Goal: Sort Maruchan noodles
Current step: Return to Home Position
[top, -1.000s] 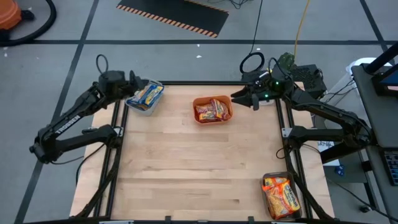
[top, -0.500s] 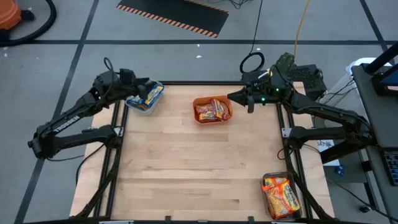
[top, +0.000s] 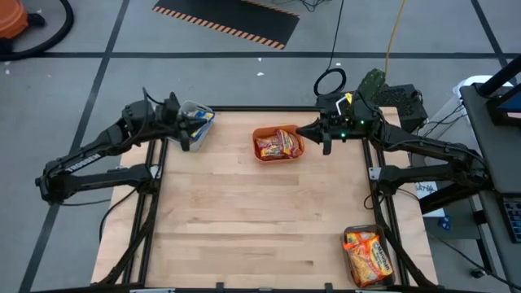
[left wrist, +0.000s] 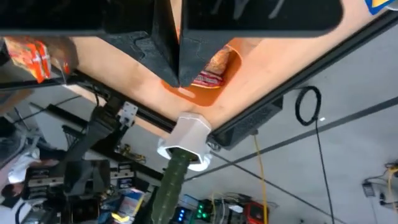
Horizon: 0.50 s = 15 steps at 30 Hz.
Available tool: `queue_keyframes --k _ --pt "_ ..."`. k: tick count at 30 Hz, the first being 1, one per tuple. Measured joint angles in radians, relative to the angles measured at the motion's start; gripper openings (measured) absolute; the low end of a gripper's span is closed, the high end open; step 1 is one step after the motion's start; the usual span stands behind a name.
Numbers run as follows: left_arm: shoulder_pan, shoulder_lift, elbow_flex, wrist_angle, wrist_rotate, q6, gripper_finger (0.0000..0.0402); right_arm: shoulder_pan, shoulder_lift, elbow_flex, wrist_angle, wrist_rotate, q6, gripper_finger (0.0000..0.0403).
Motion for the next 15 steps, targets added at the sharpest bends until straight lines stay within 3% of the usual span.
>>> queue_keyframes --k 4,7,12,15 --pt "-0.003 0.003 0.000 0.024 -0.048 0.070 0.0014 -0.002 0.000 0.000 -0.001 0.000 -0.033 0.0005" --pt "-0.003 0.002 0.000 0.037 -0.086 0.065 0.0020 -0.008 0.000 0.000 -0.004 0.000 -0.163 0.0001" --pt "-0.010 -0.001 -0.002 0.052 -0.065 -0.092 0.0021 -0.008 -0.005 0.000 -0.004 0.000 -0.356 0.0001" --pt "-0.035 -0.014 -0.004 0.090 -0.021 -0.022 0.0021 -0.008 -0.007 0.000 -0.014 0.000 -0.410 0.0000"
